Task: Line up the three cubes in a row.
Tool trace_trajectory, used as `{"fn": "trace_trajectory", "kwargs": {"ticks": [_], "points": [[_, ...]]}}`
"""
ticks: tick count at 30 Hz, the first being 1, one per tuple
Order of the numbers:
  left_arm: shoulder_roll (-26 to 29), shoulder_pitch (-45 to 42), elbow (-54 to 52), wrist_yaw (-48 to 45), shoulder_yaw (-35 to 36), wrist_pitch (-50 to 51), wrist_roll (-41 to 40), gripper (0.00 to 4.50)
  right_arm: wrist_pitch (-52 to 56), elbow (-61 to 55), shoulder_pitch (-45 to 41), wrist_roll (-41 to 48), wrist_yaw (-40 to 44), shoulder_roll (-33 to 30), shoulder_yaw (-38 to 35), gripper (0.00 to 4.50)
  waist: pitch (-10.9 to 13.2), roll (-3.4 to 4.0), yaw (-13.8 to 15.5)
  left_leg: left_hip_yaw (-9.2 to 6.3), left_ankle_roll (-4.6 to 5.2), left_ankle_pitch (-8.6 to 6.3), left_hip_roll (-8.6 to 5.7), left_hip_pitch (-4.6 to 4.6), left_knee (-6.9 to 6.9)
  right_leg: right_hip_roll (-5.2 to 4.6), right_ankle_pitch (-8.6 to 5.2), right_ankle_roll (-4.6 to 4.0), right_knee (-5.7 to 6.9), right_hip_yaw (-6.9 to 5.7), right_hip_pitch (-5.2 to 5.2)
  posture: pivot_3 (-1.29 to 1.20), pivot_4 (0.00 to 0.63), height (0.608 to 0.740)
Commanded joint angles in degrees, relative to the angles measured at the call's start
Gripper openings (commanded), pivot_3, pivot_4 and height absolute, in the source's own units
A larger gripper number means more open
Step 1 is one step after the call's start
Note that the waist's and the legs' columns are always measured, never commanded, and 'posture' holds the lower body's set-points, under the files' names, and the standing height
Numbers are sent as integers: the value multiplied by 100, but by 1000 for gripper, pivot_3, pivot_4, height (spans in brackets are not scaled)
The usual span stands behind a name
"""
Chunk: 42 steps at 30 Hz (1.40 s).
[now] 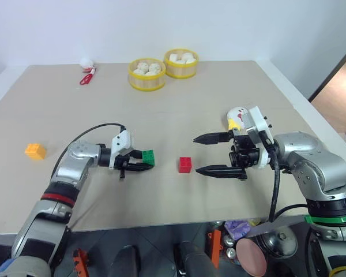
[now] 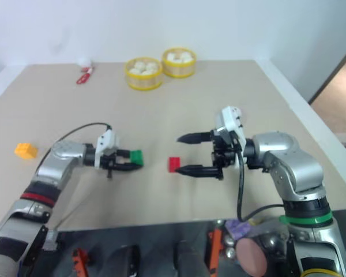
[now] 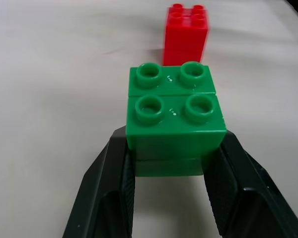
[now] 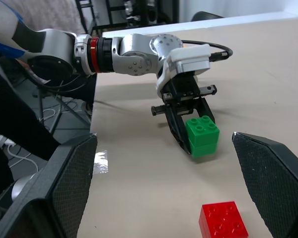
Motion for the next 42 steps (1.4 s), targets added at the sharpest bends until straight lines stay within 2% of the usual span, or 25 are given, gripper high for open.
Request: {"fn": "trace_trajectory", "kwargs": {"ticks": [1, 6, 17, 34, 36, 38, 39, 40, 42], "points": [[-134, -337, 328, -350, 14, -151, -1, 1338, 0, -307, 33, 176, -137, -73, -192, 4500, 0, 0, 2, -1, 0, 0, 0, -1, 0, 0, 0, 0, 0, -1, 0, 0, 150, 740], [-280, -493, 722, -591, -60, -434, 180, 1338, 33, -432, 141, 267, -281, -104, -241, 4500, 0, 0, 0, -3, 0, 0, 0, -2, 0, 0, 6, 11, 0, -1, 0, 0, 150, 740], [-588, -786, 1735, -521, -175, -1555, 778, 1338, 132, -690, 402, 463, -582, -197, -374, 4500, 0, -1, 2, -5, 0, 0, -1, -10, 19, 0, 8, 14, 0, 0, 1, 0, 150, 740], [-637, -852, 1965, -405, 8, -1553, 727, 1338, 62, -495, 304, 406, -565, -221, -293, 4500, 0, -2, 2, -6, 1, 0, -2, -17, 48, -2, 15, 25, 1, 3, 6, 0, 150, 740], [-657, -835, 1934, -403, 48, -1373, 672, 2355, 47, -444, 258, 379, -545, -214, -268, 4500, 0, -2, 1, -6, 1, 0, -2, -17, 48, -1, 15, 25, 1, 3, 6, 0, 150, 740], [-673, -799, 1873, -334, 69, -1388, 686, 3021, 38, -409, 231, 362, -526, -209, -257, 4500, 0, -2, 1, -6, 1, 0, -3, -18, 48, -1, 16, 25, 1, 3, 5, 0, 150, 740], [-677, -783, 1848, -309, 75, -1373, 695, 3202, 30, -393, 220, 354, -514, -208, -254, 4500, 0, -2, 1, -6, 1, 0, -3, -18, 48, -2, 16, 25, 1, 3, 5, 0, 150, 740], [-673, -752, 1798, -333, 78, -1347, 685, 3665, 22, -377, 209, 348, -501, -207, -250, 4500, 0, -2, 2, -6, 1, 0, -3, -19, 48, -2, 15, 25, 1, 3, 5, 0, 150, 740], [-654, -668, 1688, -356, 72, -1346, 678, 4240, 13, -335, 169, 336, -487, -202, -235, 4500, 0, -2, 0, -6, 1, 0, -3, -20, 48, -2, 16, 25, 1, 4, 5, 0, 150, 740]]}}
